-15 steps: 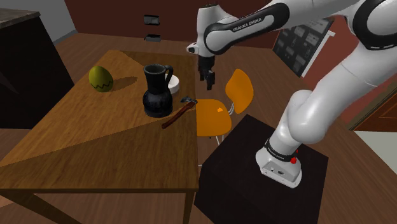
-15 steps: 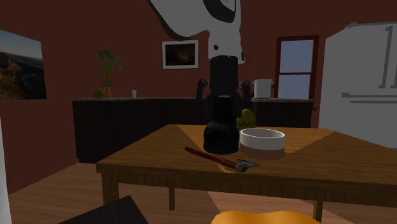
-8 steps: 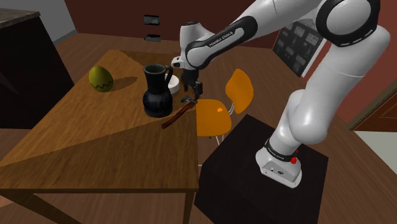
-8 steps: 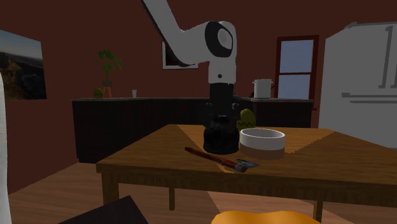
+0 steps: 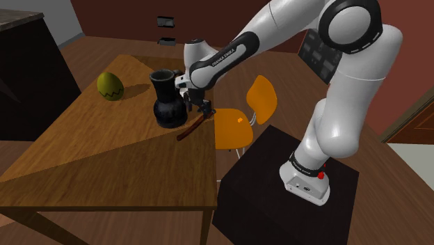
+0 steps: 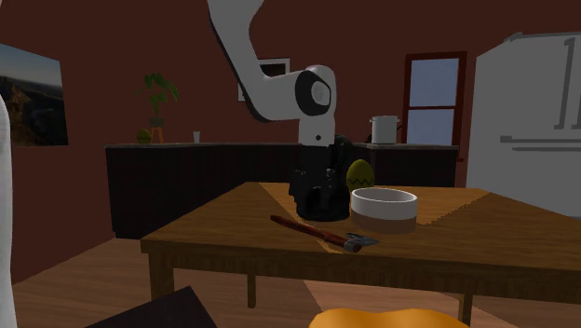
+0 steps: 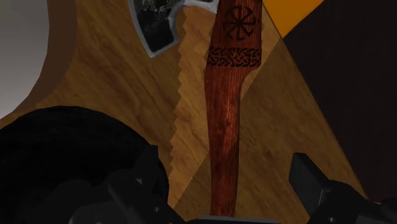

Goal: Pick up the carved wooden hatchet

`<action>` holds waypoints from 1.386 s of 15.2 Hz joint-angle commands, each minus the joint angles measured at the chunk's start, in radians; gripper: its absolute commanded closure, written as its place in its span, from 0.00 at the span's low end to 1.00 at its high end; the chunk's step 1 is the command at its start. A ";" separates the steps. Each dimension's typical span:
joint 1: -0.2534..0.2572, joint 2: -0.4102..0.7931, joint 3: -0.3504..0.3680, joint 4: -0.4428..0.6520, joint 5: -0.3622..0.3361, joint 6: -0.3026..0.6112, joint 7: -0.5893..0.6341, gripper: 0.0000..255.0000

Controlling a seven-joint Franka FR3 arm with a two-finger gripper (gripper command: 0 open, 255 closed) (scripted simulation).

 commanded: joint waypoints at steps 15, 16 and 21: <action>0.008 0.106 0.012 0.011 0.016 0.069 -0.016 1.00; 0.008 0.105 0.012 0.009 0.016 0.069 -0.016 1.00; 0.008 0.045 0.007 -0.006 0.007 0.028 -0.014 1.00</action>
